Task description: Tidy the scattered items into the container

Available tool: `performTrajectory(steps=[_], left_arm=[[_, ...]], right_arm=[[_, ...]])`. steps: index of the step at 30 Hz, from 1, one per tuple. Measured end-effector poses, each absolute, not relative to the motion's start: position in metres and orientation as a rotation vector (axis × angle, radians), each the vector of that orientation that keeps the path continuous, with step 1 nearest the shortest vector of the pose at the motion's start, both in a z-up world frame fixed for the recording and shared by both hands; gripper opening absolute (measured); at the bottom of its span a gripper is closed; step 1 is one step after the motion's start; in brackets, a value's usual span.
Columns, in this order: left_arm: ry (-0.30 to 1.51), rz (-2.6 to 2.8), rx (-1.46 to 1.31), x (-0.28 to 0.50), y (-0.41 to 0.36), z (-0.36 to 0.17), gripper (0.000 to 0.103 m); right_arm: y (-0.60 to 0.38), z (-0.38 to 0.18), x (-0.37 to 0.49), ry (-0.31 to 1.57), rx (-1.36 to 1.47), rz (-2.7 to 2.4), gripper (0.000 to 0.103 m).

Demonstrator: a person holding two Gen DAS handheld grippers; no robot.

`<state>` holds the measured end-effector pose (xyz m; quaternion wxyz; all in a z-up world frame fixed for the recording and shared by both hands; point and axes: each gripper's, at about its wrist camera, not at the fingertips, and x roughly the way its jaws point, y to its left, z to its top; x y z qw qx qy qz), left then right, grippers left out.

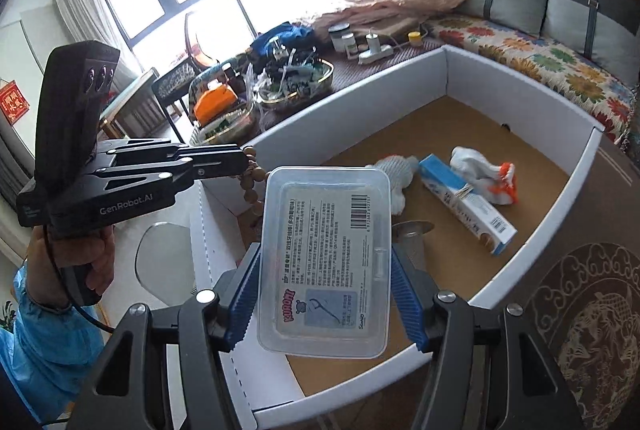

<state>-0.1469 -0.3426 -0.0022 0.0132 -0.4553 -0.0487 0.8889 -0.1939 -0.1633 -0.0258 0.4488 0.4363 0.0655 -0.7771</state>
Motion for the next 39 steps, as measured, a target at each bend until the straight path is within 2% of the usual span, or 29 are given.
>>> performTrajectory(steps=[7, 8, 9, 11, 17, 27, 39], left_arm=[[-0.151, 2.753, -1.539, -0.152, -0.347, -0.04, 0.009], [-0.156, 2.757, -1.55, -0.152, -0.347, -0.042, 0.022], [-0.142, 2.776, -1.554, -0.151, -0.346, -0.041, 0.057], [-0.091, 2.836, -1.541, -0.148, -0.343, -0.037, 0.103], [-0.088, 2.965, -1.426, -0.125, -0.339, -0.015, 0.103], [-0.123, 3.052, -1.272, -0.069, -0.294, 0.015, 0.103], [-0.102, 3.081, -1.218, -0.027, -0.256, 0.036, 0.103]], right_arm=[[-0.184, -0.071, -0.191, 0.248, 1.217, -1.89, 0.062], [-0.183, -0.072, -0.191, 0.255, 1.219, -1.908, 0.063], [-0.182, -0.071, -0.192, 0.26, 1.219, -1.925, 0.063], [-0.18, -0.063, -0.192, 0.259, 1.205, -1.961, 0.063], [-0.179, -0.044, -0.188, 0.292, 1.194, -2.033, 0.063], [-0.133, -0.005, -0.133, 0.327, 1.023, -2.306, 0.063], [-0.096, 0.041, -0.077, 0.376, 0.84, -2.437, 0.063]])
